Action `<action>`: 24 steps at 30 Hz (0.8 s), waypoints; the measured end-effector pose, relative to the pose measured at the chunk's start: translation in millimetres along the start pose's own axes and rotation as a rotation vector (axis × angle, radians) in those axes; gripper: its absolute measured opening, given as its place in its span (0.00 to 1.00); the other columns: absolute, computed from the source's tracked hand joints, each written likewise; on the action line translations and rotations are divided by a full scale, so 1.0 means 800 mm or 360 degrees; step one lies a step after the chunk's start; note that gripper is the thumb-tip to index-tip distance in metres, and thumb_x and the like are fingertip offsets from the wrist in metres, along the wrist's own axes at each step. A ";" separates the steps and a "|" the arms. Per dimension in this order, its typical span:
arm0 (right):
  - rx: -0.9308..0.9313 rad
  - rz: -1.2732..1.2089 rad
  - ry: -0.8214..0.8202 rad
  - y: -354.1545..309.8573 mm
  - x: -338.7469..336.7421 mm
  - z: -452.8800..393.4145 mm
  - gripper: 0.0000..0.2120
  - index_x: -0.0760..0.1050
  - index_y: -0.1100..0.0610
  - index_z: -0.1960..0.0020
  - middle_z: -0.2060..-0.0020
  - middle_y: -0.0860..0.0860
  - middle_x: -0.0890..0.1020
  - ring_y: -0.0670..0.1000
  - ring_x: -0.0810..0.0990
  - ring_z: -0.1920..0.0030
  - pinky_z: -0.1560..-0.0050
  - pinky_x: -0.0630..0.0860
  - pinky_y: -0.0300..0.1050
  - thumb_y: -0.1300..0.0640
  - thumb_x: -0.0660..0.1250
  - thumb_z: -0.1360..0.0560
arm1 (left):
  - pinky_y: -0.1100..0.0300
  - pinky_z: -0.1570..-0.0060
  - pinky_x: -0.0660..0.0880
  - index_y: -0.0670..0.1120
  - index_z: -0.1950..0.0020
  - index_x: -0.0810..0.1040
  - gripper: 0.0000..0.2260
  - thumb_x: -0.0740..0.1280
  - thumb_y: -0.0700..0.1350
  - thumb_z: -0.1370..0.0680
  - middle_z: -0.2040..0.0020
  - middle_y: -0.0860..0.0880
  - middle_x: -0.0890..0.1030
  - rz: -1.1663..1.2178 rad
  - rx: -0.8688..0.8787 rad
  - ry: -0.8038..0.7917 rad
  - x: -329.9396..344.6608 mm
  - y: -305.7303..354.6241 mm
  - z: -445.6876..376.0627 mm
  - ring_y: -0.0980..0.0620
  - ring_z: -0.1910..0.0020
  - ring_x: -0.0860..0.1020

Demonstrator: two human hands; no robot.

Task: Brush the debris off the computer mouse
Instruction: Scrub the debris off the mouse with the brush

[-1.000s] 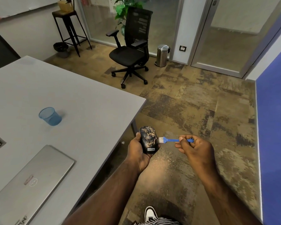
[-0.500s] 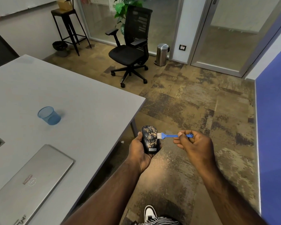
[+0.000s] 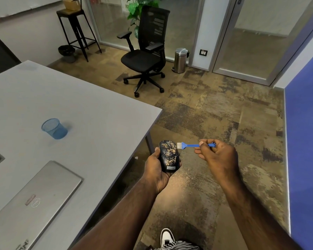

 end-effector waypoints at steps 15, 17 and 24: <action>-0.0114 0.0291 0.0053 -0.015 0.001 -0.014 0.08 0.78 0.43 0.59 0.67 0.46 0.85 0.50 0.86 0.64 0.61 0.84 0.52 0.56 0.70 0.24 | 0.49 0.54 0.77 0.35 0.32 0.71 0.27 0.49 0.56 0.17 0.50 0.36 0.80 -0.0082 -0.0029 -0.0019 0.004 -0.007 0.003 0.42 0.58 0.79; -0.0135 0.0267 -0.0007 -0.017 0.007 -0.012 0.07 0.78 0.44 0.58 0.66 0.48 0.85 0.51 0.86 0.63 0.61 0.84 0.53 0.56 0.70 0.25 | 0.49 0.53 0.76 0.35 0.32 0.72 0.27 0.49 0.55 0.17 0.51 0.36 0.80 -0.0097 -0.0022 -0.0020 0.003 -0.007 0.004 0.42 0.58 0.79; -0.0114 0.0271 -0.0005 -0.017 0.002 -0.014 0.06 0.79 0.45 0.57 0.66 0.47 0.85 0.46 0.86 0.64 0.60 0.85 0.49 0.56 0.71 0.25 | 0.49 0.54 0.76 0.35 0.33 0.72 0.27 0.49 0.55 0.17 0.51 0.36 0.80 -0.0091 -0.0032 0.0005 0.004 -0.007 0.005 0.42 0.59 0.79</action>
Point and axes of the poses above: each hand's wrist, its own z-axis away from the middle knuckle, its own x-axis out of the palm, y = z × x, the point moved 8 cm from there along -z, towards the middle knuckle
